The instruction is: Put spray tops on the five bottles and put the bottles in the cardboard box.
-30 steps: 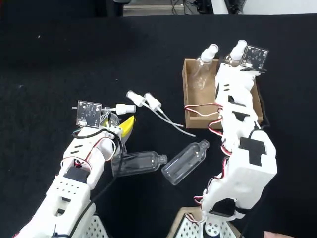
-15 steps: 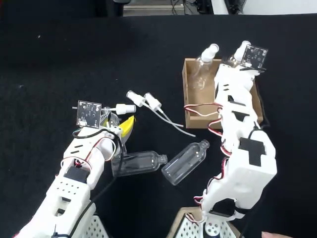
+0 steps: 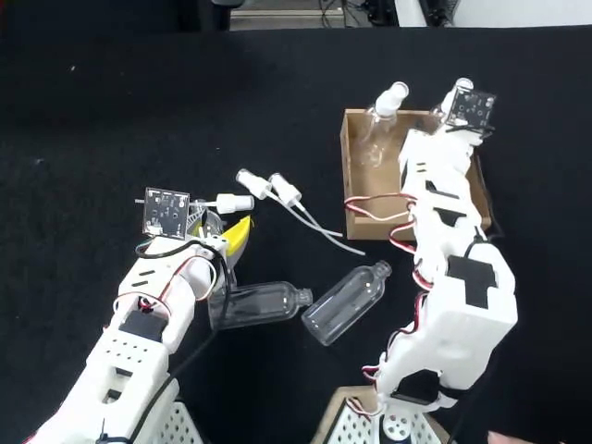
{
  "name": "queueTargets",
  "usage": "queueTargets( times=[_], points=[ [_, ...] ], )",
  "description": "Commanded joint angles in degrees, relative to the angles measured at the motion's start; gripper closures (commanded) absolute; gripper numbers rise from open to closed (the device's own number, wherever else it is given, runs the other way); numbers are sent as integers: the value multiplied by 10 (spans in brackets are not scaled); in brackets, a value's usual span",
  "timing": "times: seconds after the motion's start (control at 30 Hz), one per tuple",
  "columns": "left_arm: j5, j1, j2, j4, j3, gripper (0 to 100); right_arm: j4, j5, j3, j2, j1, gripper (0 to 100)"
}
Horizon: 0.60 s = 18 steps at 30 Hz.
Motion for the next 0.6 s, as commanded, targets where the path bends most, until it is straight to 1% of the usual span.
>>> queueTargets(
  times=[0.0,0.3,0.57],
  points=[
    [4,3,-8,-14,-5,747,6,1,-22,-38,4,736],
    [4,3,-8,-14,-5,747,5,1,-7,-52,4,733],
    [4,3,-8,-14,-6,747,4,1,78,-146,4,733]
  ],
)
